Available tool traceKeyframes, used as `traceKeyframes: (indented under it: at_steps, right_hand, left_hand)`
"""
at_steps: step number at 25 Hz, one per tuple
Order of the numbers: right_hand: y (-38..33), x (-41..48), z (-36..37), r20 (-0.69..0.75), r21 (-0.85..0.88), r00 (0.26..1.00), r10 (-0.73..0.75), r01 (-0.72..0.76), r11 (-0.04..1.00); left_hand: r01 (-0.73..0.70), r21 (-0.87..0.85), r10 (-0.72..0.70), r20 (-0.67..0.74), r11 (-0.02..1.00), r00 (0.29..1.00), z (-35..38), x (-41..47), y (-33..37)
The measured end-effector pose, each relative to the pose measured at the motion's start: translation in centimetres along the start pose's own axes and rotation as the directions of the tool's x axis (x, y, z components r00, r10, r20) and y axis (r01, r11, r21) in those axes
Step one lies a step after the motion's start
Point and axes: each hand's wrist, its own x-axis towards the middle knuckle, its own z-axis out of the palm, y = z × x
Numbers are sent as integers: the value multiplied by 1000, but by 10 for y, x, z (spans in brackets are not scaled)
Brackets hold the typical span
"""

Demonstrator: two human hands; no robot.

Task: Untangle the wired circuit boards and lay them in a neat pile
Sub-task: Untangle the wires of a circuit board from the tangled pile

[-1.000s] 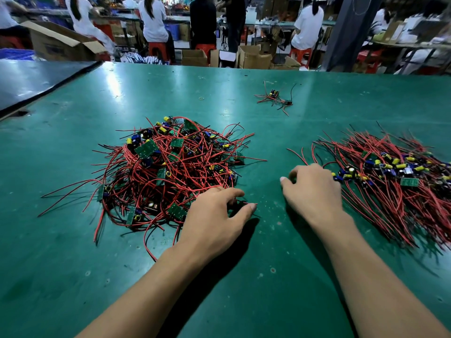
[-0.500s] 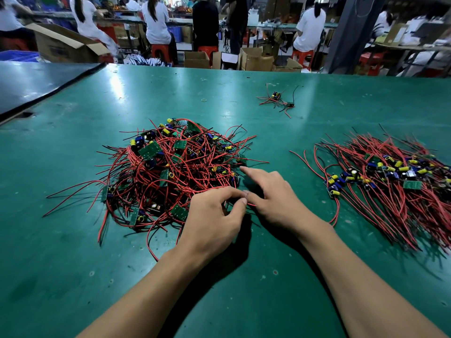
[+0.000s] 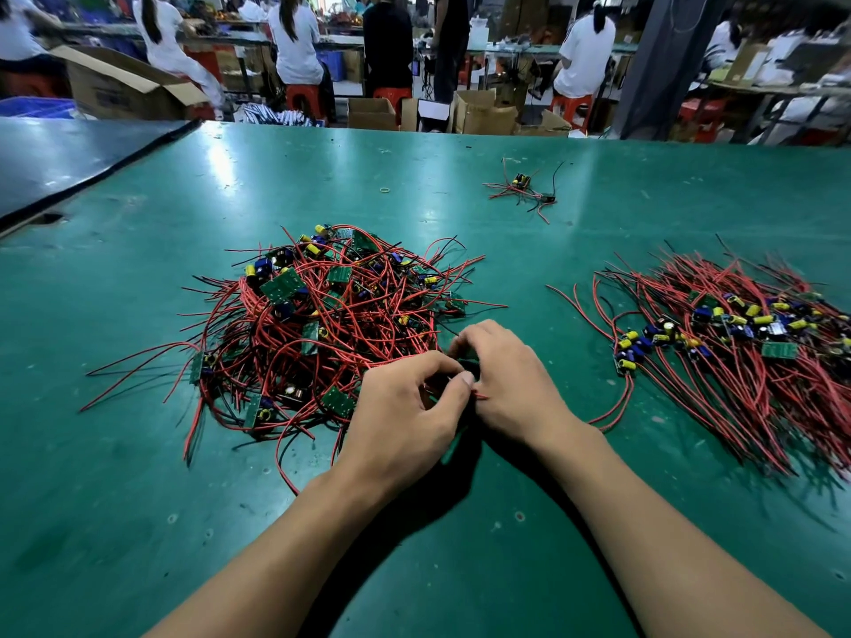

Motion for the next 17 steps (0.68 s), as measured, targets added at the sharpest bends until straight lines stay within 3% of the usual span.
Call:
traceKeyframes:
  at_steps: [4, 7, 9, 11, 12, 15, 17]
  right_hand:
    - [3, -2, -10, -62, 288, 987, 150, -126, 949]
    - [16, 3, -24, -270, 464, 911, 312, -161, 871]
    - [29, 8, -36, -268, 665, 818, 508, -225, 713]
    - [42, 10, -43, -134, 824, 726, 675, -296, 483]
    - [49, 9, -46, -104, 851, 679, 727, -317, 418]
    - [62, 5, -52, -191, 855, 548, 815, -315, 412]
    - [59, 5, -53, -220, 866, 528, 820, -281, 413]
  left_hand:
    - [-63, 29, 65, -46, 998, 997, -1, -2, 2]
    - [-169, 86, 177, -89, 982, 980, -1, -2, 5]
    - [-218, 103, 227, -90, 971, 970, -1, -2, 5]
    - [-233, 107, 242, -80, 967, 967, -1, -1, 5]
    - [-237, 102, 244, -72, 966, 967, -1, -1, 4]
    - [-239, 88, 243, -43, 967, 969, 0, -1, 3]
    - [-234, 79, 237, -37, 969, 971, 1, -1, 2]
